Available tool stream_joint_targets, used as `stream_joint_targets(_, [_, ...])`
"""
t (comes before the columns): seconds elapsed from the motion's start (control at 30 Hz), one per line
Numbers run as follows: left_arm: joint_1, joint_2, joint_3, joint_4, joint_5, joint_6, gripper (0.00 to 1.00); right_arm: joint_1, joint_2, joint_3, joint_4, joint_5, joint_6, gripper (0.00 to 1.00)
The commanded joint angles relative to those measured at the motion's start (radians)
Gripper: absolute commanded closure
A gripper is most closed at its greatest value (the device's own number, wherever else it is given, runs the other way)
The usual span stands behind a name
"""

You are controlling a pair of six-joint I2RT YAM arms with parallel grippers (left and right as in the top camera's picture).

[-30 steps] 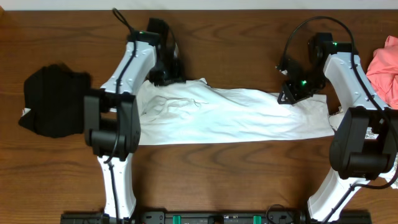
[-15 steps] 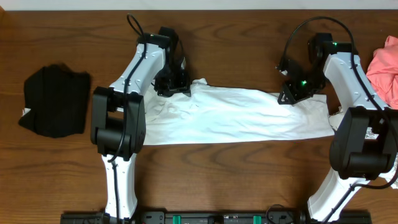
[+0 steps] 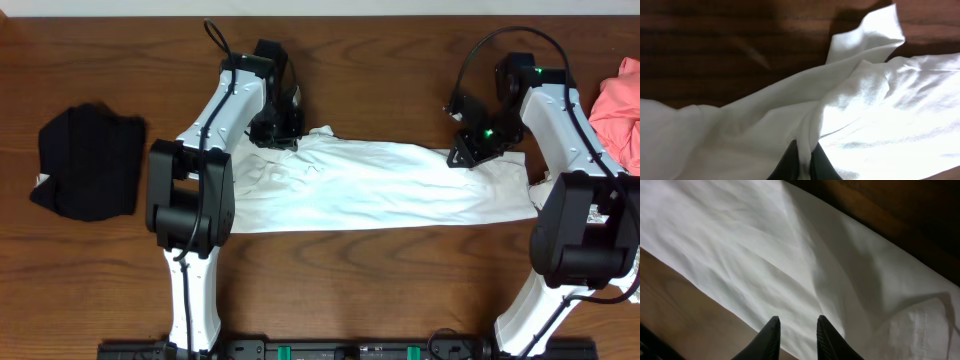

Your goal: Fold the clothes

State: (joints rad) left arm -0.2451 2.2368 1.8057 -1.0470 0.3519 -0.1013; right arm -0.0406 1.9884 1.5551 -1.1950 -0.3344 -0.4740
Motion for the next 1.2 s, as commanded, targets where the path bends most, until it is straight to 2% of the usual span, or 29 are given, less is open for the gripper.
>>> stream_joint_targets(0.0, [0.002,-0.04,0.013,-0.028,-0.006,0.003,0.94,0.01,-0.007,0.0,-0.002,-0.014,0.01,0.77])
stream_joint_targets(0.17, [0.001,-0.115,0.013,-0.139,-0.006,-0.005,0.94,0.01,-0.007,0.0,-0.006,-0.014,0.01,0.76])
stream_joint_targets(0.37, [-0.01,-0.119,-0.018,-0.3,-0.006,-0.008,0.94,0.01,-0.007,0.0,-0.006,-0.014,0.01,0.77])
stream_joint_targets(0.43, [-0.019,-0.119,-0.049,-0.31,-0.006,-0.008,0.83,0.01,-0.007,0.0,-0.008,-0.014,0.01,0.77])
stream_joint_targets(0.47, [-0.023,-0.119,-0.065,-0.309,-0.006,-0.008,0.71,0.01,-0.007,0.0,-0.009,-0.014,0.01,0.77])
stream_joint_targets(0.6, [-0.041,-0.119,-0.151,-0.285,-0.005,-0.008,0.57,0.01,-0.007,0.0,-0.018,-0.014,0.01,0.76])
stream_joint_targets(0.77, [-0.053,-0.119,-0.245,-0.262,-0.006,-0.008,0.58,0.01,-0.007,0.0,-0.02,-0.014,0.01,0.76])
stream_joint_targets(0.8, [-0.053,-0.119,-0.257,-0.256,-0.006,-0.008,0.64,0.01,-0.007,0.0,-0.02,-0.014,0.01,0.76])
stream_joint_targets(0.87, [-0.053,-0.119,-0.265,-0.252,-0.006,-0.008,0.67,0.01,-0.007,0.0,-0.02,-0.014,0.01,0.75])
stream_joint_targets(1.03, [-0.053,-0.119,-0.265,-0.248,-0.01,-0.008,0.68,0.009,-0.007,0.0,-0.021,-0.014,0.01,0.76])
stream_joint_targets(1.17, [-0.054,-0.119,-0.265,-0.241,-0.093,-0.035,0.68,0.01,-0.007,0.0,-0.018,-0.014,0.01,0.75])
